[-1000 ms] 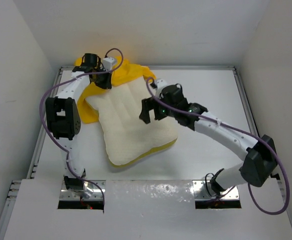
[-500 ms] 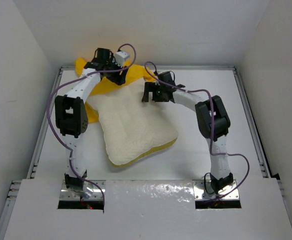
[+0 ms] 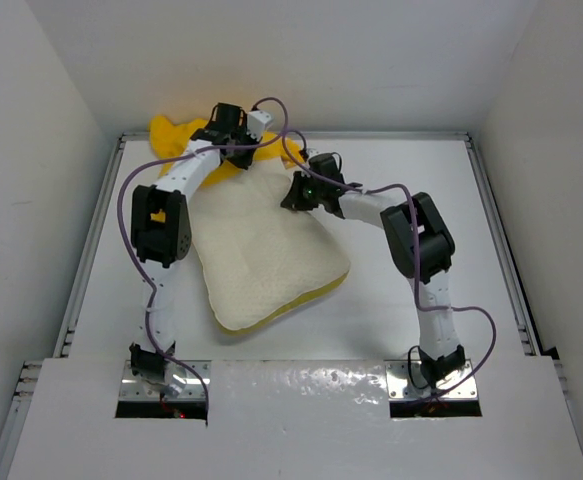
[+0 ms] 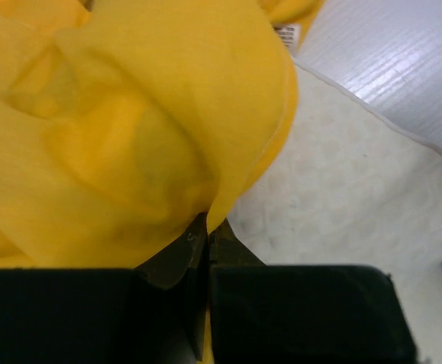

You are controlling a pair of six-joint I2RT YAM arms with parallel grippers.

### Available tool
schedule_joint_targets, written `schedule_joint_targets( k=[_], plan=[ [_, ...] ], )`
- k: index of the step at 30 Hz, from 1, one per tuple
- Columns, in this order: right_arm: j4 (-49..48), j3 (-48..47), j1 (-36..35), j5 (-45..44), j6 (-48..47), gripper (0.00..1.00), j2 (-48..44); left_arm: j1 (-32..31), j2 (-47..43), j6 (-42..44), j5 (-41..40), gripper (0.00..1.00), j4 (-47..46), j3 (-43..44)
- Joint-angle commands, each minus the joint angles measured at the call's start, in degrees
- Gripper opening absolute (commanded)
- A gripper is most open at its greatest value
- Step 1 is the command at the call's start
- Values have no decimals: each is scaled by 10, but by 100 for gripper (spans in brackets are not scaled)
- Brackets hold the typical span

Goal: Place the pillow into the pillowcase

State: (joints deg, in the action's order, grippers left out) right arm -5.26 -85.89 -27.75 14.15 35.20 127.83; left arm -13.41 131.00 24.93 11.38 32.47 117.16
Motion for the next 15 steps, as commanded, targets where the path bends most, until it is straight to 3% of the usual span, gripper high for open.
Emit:
schedule_joint_targets(
  k=[1, 6, 11, 15],
  plan=[
    [-13, 37, -10, 10, -5, 0, -45, 6, 11, -10, -43, 0, -10, 32],
    [-21, 46, -16, 10, -10, 0, -62, 4, -20, -9, -21, 0, -4, 25],
    [-22, 31, -78, -61, -86, 0, -121, -14, -85, 15, 204, 0, 51, 31],
    [-141, 71, -104, -114, -104, 0, -194, -33, -140, 92, 326, 0, 121, 7]
  ],
)
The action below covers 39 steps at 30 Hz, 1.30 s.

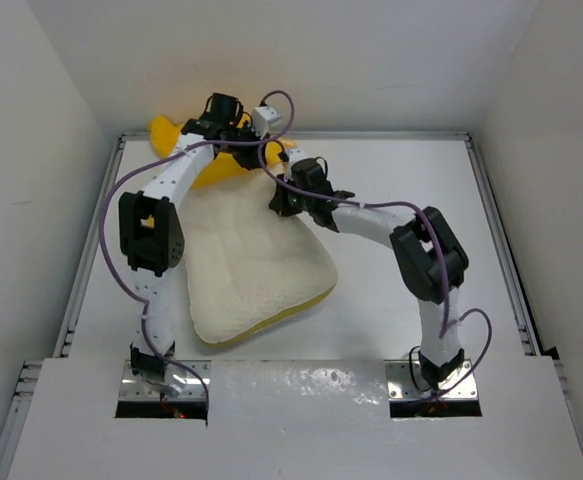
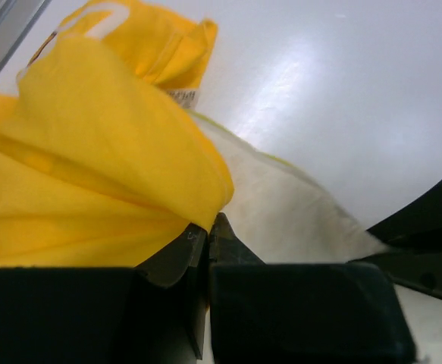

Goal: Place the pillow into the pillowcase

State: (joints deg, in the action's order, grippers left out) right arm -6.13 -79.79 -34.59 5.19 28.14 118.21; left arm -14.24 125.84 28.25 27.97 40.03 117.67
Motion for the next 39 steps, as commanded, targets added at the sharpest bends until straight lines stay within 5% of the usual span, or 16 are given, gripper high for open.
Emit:
schedule_joint_targets(
  k=[1, 12, 17, 18, 20, 21, 22, 23, 25, 32, 33, 34, 36, 37, 38, 39],
  plan=[
    [-154, 21, -37, -32, -31, 0, -111, -25, -89, 71, 167, 0, 65, 7],
    [-310, 127, -25, -166, 62, 0, -165, -32, -97, 188, 284, 0, 217, -15],
    [-325, 213, -1, -406, 163, 0, -195, -32, -108, 244, 226, 0, 272, -69],
    [-273, 209, 2, -430, 196, 0, -194, -32, -105, 244, 205, 9, 269, -81],
    [-199, 184, 19, -412, 207, 0, -173, -31, -104, 218, 178, 48, 227, -109],
    [-185, 174, 22, -386, 171, 4, -162, -28, -106, 184, 155, 56, 213, -114],
    [-168, 157, 26, -365, 149, 46, -143, -25, -107, 170, 151, 78, 194, -111],
    [-130, 150, 26, -346, 126, 71, -138, -14, -110, 151, 159, 86, 189, -104],
    [-91, 141, 26, -312, 80, 98, -142, 3, -125, 134, 172, 100, 188, -70],
    [-4, 85, 20, -322, -38, 92, -204, 191, -225, -13, 113, 100, 93, -88],
    [11, 66, 16, -315, -47, 76, -205, 212, -228, -23, 92, 100, 81, -127],
    [25, 27, 4, -285, -55, 46, -201, 250, -230, -35, 76, 97, 59, -149],
    [59, -18, -34, -272, -82, 0, -177, 285, -212, -43, 69, 53, 51, -192],
    [106, -79, -49, -252, -93, 0, -159, 307, -200, -39, 72, 22, 59, -200],
    [132, -117, -64, -246, -106, 9, -139, 313, -171, -36, 61, 21, 64, -206],
    [156, -152, -89, -239, -107, 54, -90, 316, -156, -32, 55, 25, 67, -213]
  ],
)
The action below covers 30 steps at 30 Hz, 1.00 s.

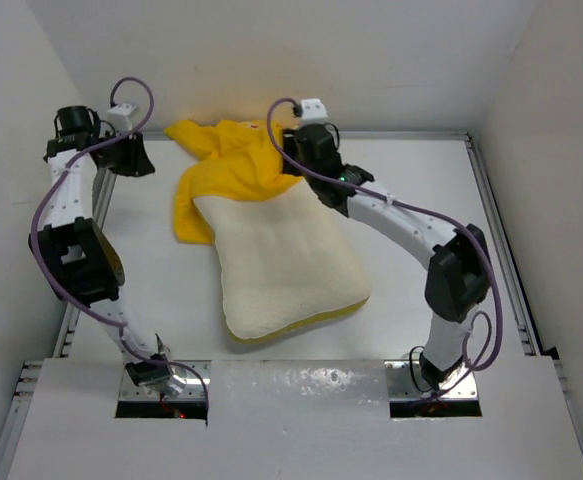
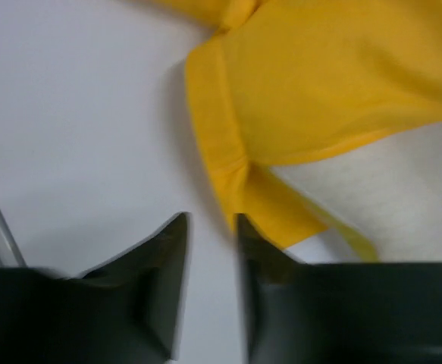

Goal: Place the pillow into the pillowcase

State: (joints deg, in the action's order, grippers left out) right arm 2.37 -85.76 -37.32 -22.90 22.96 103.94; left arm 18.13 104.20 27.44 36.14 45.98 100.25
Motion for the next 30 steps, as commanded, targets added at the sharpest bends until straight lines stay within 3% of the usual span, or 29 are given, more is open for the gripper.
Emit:
schedule_joint_targets(
  k=[1, 3, 4, 7, 10, 14, 15, 16, 17, 18, 19, 20, 21, 22, 25, 30],
  plan=[
    [117, -166, -73, 63, -56, 71, 78, -6, 74, -20, -30, 46, 17, -42],
    [155, -262, -97, 77, -46, 94, 153, -7, 106, -14, -26, 71, 17, -51],
    [180, -285, -102, 80, -39, 98, 174, -7, 111, -14, -27, 75, 6, -55],
    [181, -316, -121, 97, -22, 99, 236, -7, 122, -40, -57, 83, -52, -85],
    [180, -304, -129, 82, 7, 99, 281, -7, 160, -54, -70, 84, -64, -87],
    [208, -308, -133, 86, 37, 99, 335, -17, 191, -53, -43, 83, -71, -113],
    [214, -307, -135, 87, 40, 99, 343, -23, 193, -50, -35, 79, -75, -120],
    [213, -306, -137, 90, 45, 99, 356, -26, 192, -50, -19, 73, -81, -130],
    [209, -303, -143, 97, 47, 99, 361, -28, 190, -51, -11, 57, -94, -149],
    [195, -297, -145, 100, 50, 99, 363, -32, 189, -54, -3, 48, -101, -156],
    [186, -293, -146, 103, 57, 95, 369, -34, 188, -56, 16, 40, -106, -167],
    [178, -290, -147, 105, 61, 89, 370, -35, 190, -56, 28, 23, -105, -168],
    [160, -291, -147, 109, 66, 78, 372, -38, 191, -54, 39, 13, -102, -168],
    [152, -293, -147, 108, 74, 46, 375, -39, 193, -53, 56, 4, -100, -168],
    [128, -310, -145, 80, 90, 0, 383, -39, 185, -37, 95, 0, -89, -172],
    [21, -318, -125, 17, 173, 0, 360, -41, 132, 77, 164, 0, 22, -175]
  ],
)
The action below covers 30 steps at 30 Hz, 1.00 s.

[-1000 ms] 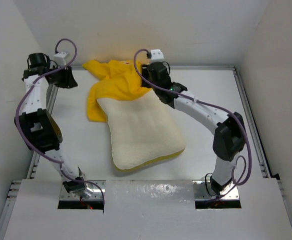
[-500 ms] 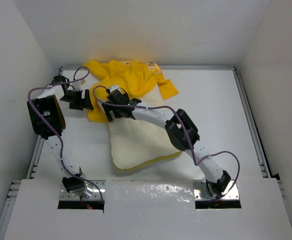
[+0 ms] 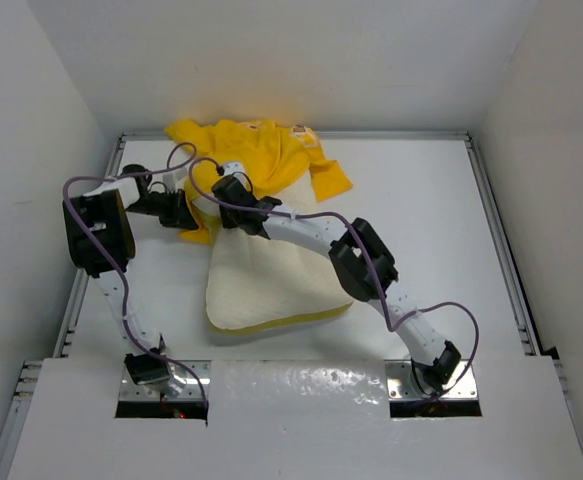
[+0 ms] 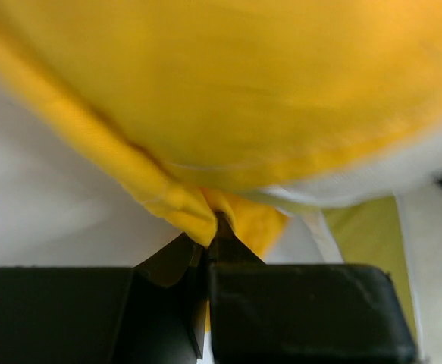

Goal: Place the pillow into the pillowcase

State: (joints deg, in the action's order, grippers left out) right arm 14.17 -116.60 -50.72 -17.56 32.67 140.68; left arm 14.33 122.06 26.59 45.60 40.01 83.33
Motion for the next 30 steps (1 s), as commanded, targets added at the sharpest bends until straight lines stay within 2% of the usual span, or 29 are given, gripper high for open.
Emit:
schedule_joint_targets(
  k=[1, 2, 4, 8, 10, 15, 18, 23, 24, 25, 26, 28, 30],
  plan=[
    [-123, 2, 15, -75, 92, 0, -18, -4, -59, 104, 75, 0, 125, -7],
    [-178, 5, 17, -97, 101, 0, -36, -4, -79, 154, 85, 0, 149, -9],
    [-215, -4, 20, -166, 115, 0, -42, -5, -96, 195, 86, 0, 209, -16],
    [-234, -132, 23, -248, 83, 0, 5, -12, -127, 283, 88, 0, 288, -25],
    [-240, -153, 24, -266, 73, 0, 33, -18, -136, 342, 102, 0, 343, -20],
    [-239, -130, 19, -261, 116, 0, 41, -32, -156, 389, 101, 0, 354, -31],
    [-232, -151, 12, -266, 114, 0, 63, -53, -166, 392, 113, 0, 355, -17],
    [-241, -142, 11, -208, 109, 2, 70, -85, -187, 407, 134, 2, 356, -18],
    [-260, -113, 12, -188, 83, 26, 58, -81, -182, 398, 128, 9, 356, -19],
    [-271, -72, 13, -143, 64, 45, 45, -69, -181, 390, 120, 29, 356, -20],
    [-282, -47, 13, -121, 26, 77, 13, -59, -182, 381, 103, 37, 356, -23],
    [-290, 33, 18, -59, -13, 97, -34, -17, -190, 384, 84, 53, 356, -28],
    [-296, 89, 23, -25, -47, 99, -112, 10, -201, 384, 49, 59, 356, -20]
  ],
)
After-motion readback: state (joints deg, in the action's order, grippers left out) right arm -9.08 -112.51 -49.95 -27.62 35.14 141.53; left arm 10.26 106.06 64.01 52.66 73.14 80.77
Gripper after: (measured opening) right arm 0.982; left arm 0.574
